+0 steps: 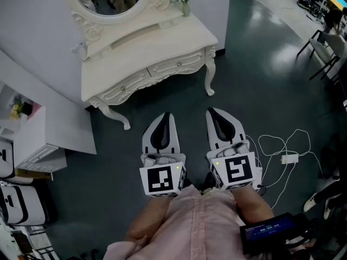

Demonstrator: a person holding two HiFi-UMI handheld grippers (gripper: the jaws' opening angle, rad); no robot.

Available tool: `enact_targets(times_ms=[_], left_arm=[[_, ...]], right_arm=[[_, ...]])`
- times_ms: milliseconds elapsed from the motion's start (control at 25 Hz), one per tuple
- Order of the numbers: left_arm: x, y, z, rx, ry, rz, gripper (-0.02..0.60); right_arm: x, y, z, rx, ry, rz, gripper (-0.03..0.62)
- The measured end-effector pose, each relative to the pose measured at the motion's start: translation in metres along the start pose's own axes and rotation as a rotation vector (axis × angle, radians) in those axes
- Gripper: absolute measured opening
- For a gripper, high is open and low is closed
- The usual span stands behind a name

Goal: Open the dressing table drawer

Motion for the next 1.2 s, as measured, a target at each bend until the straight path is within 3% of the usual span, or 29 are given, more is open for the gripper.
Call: enact_targets(times_ms=[400,760,1200], left_arm=[[-0.025,0.004,-0.013,0.013,-0.014,-0.014,0.021],[-0.052,0.018,-0.022,0.038,-0.060,-0.017,0.021],[-0.034,0.041,-0.056,0.087,-0.091,-0.007,0.021]], right_arm=[[-0.030,0.009,0.008,0.003,0.002,-0.036,0.018],[-0.057,0.026,0.013,0.025,-0.053,-0.045,0.020],[-0.068,0.053,-0.026,0.071,-0.078,-0.080,0.020]])
Point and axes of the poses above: the fingertips, and each gripper's own axes: z backward along the fingers, x to its left, y out of its underside, the point moved 3 cm from there along z, backward along the fingers, and after that the axes turned 8 degrees about z, right-handed, at the moved point
